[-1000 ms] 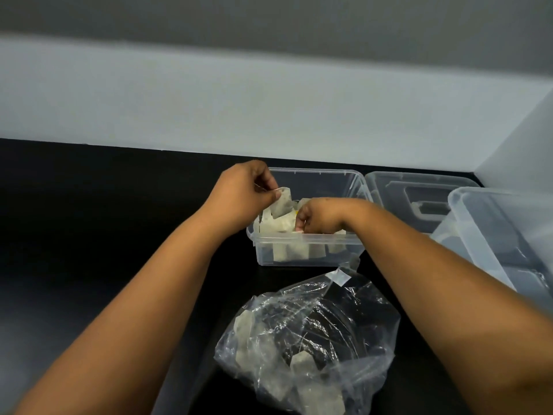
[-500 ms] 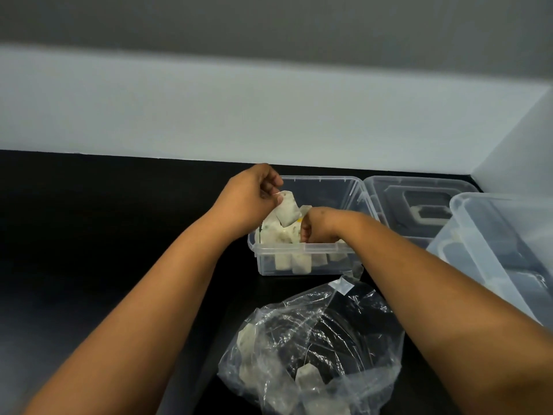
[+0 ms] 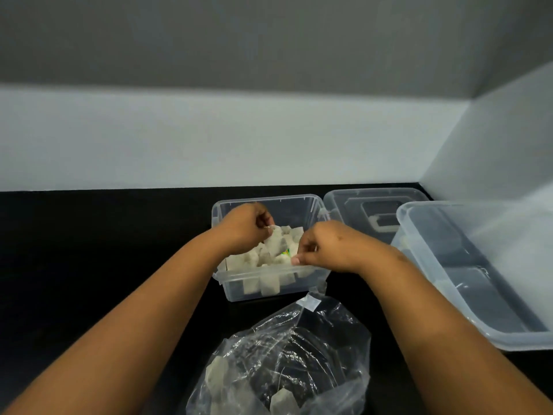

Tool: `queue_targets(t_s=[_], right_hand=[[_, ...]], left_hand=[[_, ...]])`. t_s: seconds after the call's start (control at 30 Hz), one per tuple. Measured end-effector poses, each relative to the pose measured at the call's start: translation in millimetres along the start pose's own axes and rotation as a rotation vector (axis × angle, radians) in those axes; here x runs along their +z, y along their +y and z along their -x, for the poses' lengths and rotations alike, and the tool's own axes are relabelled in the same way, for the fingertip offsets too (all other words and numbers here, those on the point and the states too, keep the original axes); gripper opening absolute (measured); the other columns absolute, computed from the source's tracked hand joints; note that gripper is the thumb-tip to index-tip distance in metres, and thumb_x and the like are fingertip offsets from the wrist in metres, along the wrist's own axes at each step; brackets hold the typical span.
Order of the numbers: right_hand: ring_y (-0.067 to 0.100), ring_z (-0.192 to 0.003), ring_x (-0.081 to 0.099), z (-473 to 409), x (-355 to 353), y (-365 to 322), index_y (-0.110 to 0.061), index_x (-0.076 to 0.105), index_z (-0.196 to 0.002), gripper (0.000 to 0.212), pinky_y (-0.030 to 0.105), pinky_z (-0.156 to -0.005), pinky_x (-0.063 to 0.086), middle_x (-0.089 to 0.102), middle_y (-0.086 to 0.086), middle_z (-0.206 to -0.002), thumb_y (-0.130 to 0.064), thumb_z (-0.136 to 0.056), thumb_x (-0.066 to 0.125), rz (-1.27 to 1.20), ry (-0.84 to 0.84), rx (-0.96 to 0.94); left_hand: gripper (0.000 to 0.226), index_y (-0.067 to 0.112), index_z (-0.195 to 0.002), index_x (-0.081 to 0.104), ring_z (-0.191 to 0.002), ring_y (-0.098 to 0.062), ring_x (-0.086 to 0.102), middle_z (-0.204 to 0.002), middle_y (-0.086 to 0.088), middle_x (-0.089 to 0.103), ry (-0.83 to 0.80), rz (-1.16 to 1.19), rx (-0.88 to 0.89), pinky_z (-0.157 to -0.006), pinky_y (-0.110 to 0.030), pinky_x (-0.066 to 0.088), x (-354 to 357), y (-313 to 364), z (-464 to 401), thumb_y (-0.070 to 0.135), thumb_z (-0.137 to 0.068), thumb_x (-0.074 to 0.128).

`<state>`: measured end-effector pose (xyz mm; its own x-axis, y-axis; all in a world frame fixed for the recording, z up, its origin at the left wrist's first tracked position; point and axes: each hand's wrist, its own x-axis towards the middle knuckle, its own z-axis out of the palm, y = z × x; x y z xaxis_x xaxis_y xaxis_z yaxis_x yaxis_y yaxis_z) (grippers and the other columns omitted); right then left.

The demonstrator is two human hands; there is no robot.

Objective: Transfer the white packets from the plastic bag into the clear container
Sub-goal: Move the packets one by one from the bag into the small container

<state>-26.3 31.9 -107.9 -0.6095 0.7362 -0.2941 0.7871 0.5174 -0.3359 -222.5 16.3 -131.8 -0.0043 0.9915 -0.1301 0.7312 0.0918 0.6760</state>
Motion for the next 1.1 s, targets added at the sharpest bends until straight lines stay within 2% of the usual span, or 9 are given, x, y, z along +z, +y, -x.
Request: queue_targets(t_s=[0.23,0.33,0.43,0.57,0.63,0.77,0.9,1.0,1.1], right_hand=[[0.011,-0.098,0.065,25,15,7,-0.024,0.073,-0.108,0.022,0.03,-0.089,0.052,0.072,-0.006,-0.105,-0.029,-0.086,0.069,0.024,0.142,-0.034],[0.01,-0.1,0.064,29,19,5,-0.024,0.072,-0.111,0.024,0.03,-0.09,0.051,0.071,-0.007,-0.107,-0.029,-0.088,0.067,0.012,0.178,-0.038],[0.012,-0.098,0.063,30,19,4,-0.025,0.072,-0.109,0.021,0.031,-0.088,0.051,0.071,-0.007,-0.104,-0.028,-0.089,0.066,0.01,0.188,-0.041],[0.012,-0.097,0.063,30,20,4,-0.024,0.073,-0.105,0.018,0.03,-0.086,0.051,0.071,-0.006,-0.102,-0.027,-0.088,0.066,0.001,0.202,-0.044],[0.012,-0.097,0.063,29,21,5,-0.023,0.073,-0.105,0.018,0.031,-0.086,0.051,0.071,-0.005,-0.102,-0.027,-0.088,0.066,-0.003,0.197,-0.039],[0.013,-0.095,0.063,29,21,6,-0.023,0.072,-0.106,0.019,0.028,-0.083,0.049,0.071,-0.005,-0.101,-0.028,-0.089,0.065,0.003,0.199,-0.044],[0.016,-0.096,0.064,27,24,8,-0.022,0.072,-0.107,0.021,0.033,-0.085,0.052,0.072,-0.002,-0.102,-0.029,-0.088,0.066,0.007,0.196,-0.04],[0.019,-0.103,0.062,27,27,9,-0.022,0.069,-0.113,0.028,0.038,-0.09,0.052,0.069,0.001,-0.11,-0.032,-0.088,0.066,0.014,0.212,-0.039],[0.02,-0.112,0.054,35,28,5,-0.02,0.067,-0.117,0.031,0.036,-0.096,0.046,0.065,0.0,-0.116,-0.032,-0.089,0.065,0.037,0.289,-0.096]], left_hand=[[0.01,0.008,-0.095,0.062,-0.069,-0.016,0.066,-0.084,-0.004,0.062,-0.303,0.001,-0.061,-0.068,-0.027,0.059,28,10,-21,0.001,-0.086,0.064],[0.012,0.02,-0.089,0.062,-0.073,-0.014,0.058,-0.084,0.002,0.06,-0.405,-0.242,-0.013,-0.064,-0.025,0.05,44,12,-31,0.009,-0.086,0.061],[0.01,0.03,-0.082,0.059,-0.081,-0.018,0.057,-0.084,0.006,0.059,-0.454,-0.439,0.021,-0.078,-0.035,0.054,55,12,-39,0.021,-0.087,0.057],[0.017,0.017,-0.104,0.065,-0.081,-0.02,0.054,-0.085,0.002,0.058,-0.484,-0.536,0.021,-0.072,-0.031,0.046,61,16,-42,0.019,-0.089,0.057],[0.018,0.014,-0.106,0.065,-0.08,-0.02,0.054,-0.087,-0.001,0.058,-0.472,-0.553,0.031,-0.069,-0.029,0.041,62,17,-43,0.018,-0.09,0.057],[0.016,0.016,-0.101,0.068,-0.083,-0.021,0.059,-0.089,-0.001,0.063,-0.421,-0.577,0.036,-0.071,-0.029,0.046,64,17,-45,0.022,-0.088,0.061],[0.013,0.013,-0.094,0.066,-0.069,-0.017,0.056,-0.087,-0.005,0.061,-0.35,-0.532,-0.005,-0.059,-0.024,0.042,58,24,-43,0.024,-0.088,0.063],[0.022,0.01,-0.1,0.066,-0.091,-0.024,0.061,-0.1,-0.007,0.066,-0.182,-0.485,0.031,-0.073,-0.03,0.046,48,29,-35,0.028,-0.09,0.061],[0.018,0.016,-0.1,0.066,-0.097,-0.023,0.061,-0.104,-0.004,0.067,0.022,-0.367,0.08,-0.083,-0.035,0.05,34,34,-16,0.029,-0.089,0.061]])
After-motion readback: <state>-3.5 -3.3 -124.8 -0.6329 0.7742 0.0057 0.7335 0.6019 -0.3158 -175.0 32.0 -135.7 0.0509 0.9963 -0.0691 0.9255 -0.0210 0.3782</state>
